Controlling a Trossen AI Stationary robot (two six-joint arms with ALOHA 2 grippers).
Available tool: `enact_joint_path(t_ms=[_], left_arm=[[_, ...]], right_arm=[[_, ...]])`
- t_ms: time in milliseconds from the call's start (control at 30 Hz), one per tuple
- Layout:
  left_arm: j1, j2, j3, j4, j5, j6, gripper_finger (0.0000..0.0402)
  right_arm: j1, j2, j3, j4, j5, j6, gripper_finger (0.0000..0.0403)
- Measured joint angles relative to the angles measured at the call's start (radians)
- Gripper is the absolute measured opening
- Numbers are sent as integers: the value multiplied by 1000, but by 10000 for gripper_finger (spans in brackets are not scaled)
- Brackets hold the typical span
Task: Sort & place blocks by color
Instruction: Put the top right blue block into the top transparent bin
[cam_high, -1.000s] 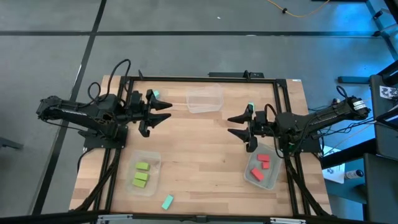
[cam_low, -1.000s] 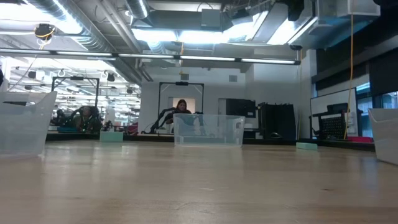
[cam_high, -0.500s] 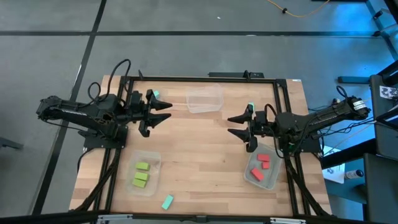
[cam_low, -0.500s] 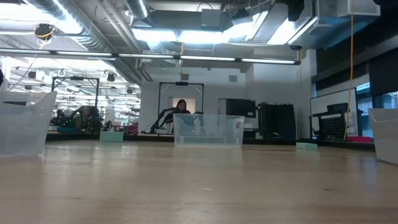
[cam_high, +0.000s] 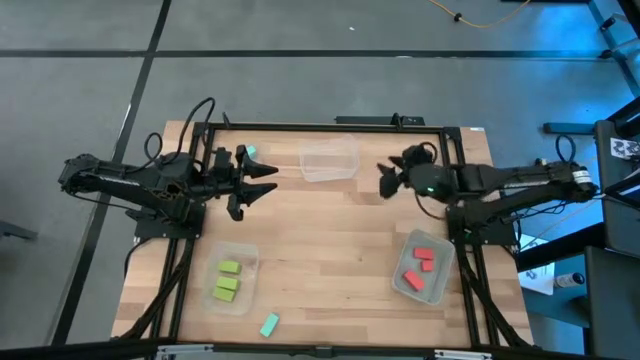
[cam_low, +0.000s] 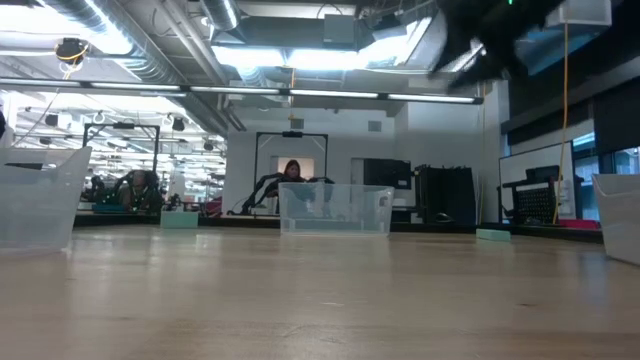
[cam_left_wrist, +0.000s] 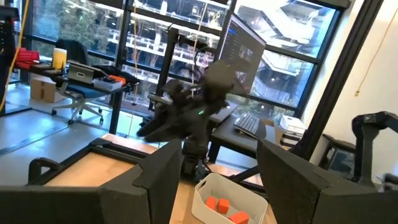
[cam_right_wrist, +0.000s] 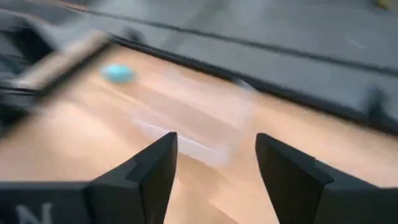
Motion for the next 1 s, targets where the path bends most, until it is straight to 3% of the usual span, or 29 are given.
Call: enact_joint_path(t_ms=[200, 400, 533, 800, 1000], left_arm=[[0, 0, 0, 0, 0, 19, 202], [0, 0, 0, 0, -4, 19, 202], [0, 0, 0, 0, -23, 19, 202], [0, -3, 0, 2, -30, 19, 202], [0, -3, 0, 4, -45, 19, 202]], right_arm=[[-182, 77, -103, -159, -78, 261, 220], [-350, 198, -198, -117, -206, 281, 222], [-433, 255, -228, -63, -251, 276, 244], [-533, 324, -253, -13, -251, 261, 318], [-542, 396, -253, 12, -309, 284, 332]])
